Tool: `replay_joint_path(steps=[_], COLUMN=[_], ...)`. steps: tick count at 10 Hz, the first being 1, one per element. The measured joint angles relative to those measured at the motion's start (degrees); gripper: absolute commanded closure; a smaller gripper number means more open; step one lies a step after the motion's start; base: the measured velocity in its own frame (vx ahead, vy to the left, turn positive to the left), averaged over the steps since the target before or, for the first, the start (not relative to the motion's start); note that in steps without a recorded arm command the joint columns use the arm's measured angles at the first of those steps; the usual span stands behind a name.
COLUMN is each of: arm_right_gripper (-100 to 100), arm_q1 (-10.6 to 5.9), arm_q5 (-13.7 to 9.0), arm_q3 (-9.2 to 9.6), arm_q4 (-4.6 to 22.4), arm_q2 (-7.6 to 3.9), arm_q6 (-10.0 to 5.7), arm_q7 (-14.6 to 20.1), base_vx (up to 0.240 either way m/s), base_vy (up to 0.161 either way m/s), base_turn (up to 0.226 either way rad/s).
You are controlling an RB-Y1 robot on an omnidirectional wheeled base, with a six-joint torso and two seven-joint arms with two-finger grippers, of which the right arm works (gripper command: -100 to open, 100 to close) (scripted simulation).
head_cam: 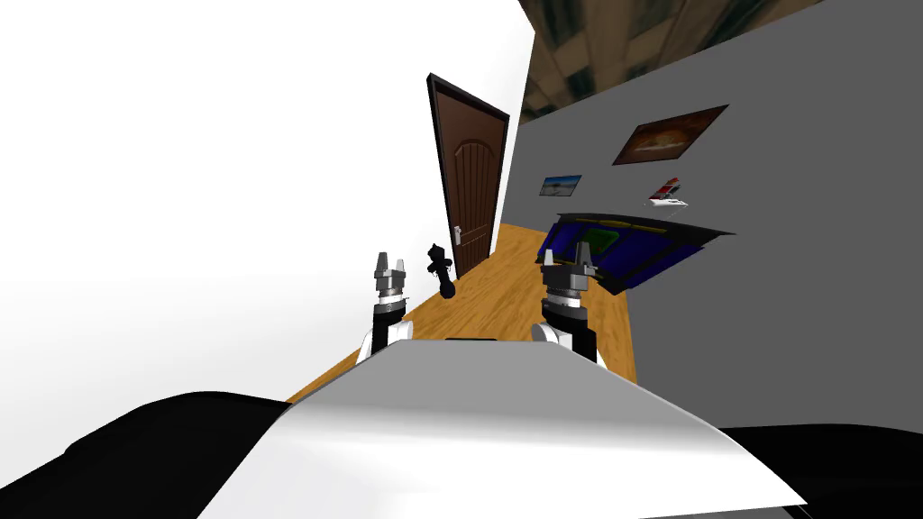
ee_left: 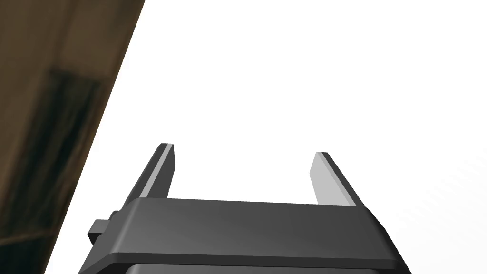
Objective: Pull the door open
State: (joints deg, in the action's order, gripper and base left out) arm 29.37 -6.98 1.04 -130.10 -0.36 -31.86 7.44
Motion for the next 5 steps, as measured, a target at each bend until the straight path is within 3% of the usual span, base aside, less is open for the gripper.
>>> replay_joint_path(steps=[5], arm_right_gripper=[-100], arm_q1=[-2.43], arm_q5=[3.7], arm_q3=[0.26], arm_q4=[5.5], arm_q2=[-2.38], arm_q6=[0.29], arm_q7=[-4.8], base_vx=[0.188], base_vy=[-0.004], base_turn=[0.1])
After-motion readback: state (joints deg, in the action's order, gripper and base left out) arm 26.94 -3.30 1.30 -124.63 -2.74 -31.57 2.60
